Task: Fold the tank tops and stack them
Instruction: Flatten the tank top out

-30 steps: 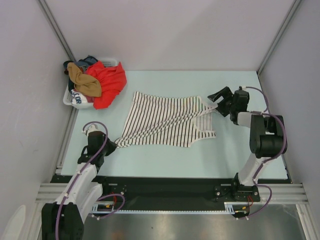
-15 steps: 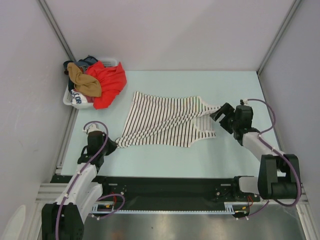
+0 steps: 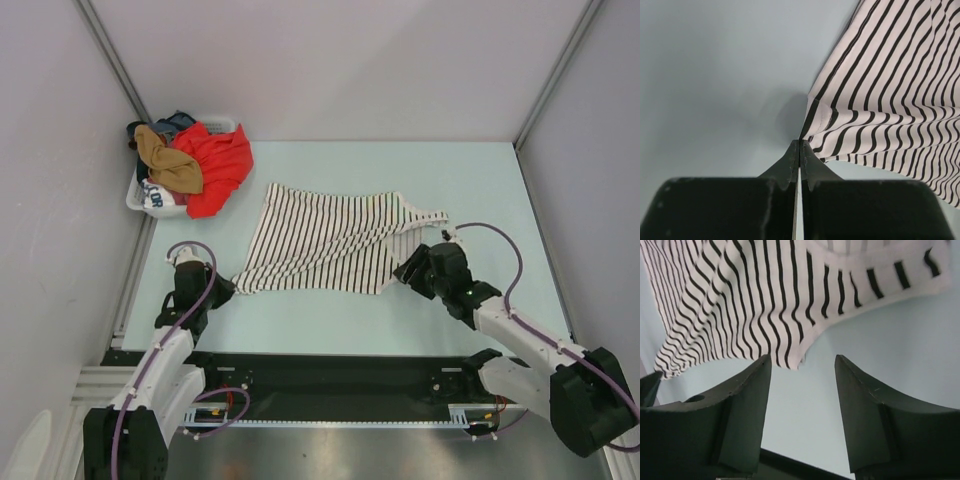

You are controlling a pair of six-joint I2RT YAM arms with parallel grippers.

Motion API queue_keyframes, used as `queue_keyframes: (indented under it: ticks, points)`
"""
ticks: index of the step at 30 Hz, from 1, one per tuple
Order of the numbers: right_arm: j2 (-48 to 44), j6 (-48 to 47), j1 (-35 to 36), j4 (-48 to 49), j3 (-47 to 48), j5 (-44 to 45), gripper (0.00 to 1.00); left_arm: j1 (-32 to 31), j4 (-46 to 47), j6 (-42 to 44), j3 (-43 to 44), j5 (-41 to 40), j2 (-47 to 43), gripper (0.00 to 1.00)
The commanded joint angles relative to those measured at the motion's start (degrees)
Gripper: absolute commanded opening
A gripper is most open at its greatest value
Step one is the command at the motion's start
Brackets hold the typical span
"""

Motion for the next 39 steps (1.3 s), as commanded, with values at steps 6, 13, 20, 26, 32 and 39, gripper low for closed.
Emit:
queue_keyframes:
  ticks: [6,13,20,26,32,39]
  points:
    - [7.11,13.59,12.84,-2.80,0.68,16.84,0.57,0.49,2.20,0.78,1.12,1.22,0.84,0.04]
    - [15.98,15.88,16.72,1.07,3.31,18.08,0.57,0.49,2.20,0.52,1.12,0.96,1.10,0.04]
    - [21.36,19.66,21.90,-0.94,7.09,22.81,0.53,0.49,1.76,0.52,1.12,0.87,1.19,0.04]
    - [22.86,22.03,22.96,-2.45,7.97,26.42,0.29,0.49,1.41,0.17,1.30,0.09,1.10,0.04]
    - [22.25,21.16,22.44,-2.61,8.06,28.01,0.02,0.49,1.32,0.08,1.39,-0.36,1.54,0.04]
    - [14.70,20.98,23.14,-13.59,6.40,29.85,0.00,0.40,0.97,-0.71,1.39,0.25,2.50,0.04]
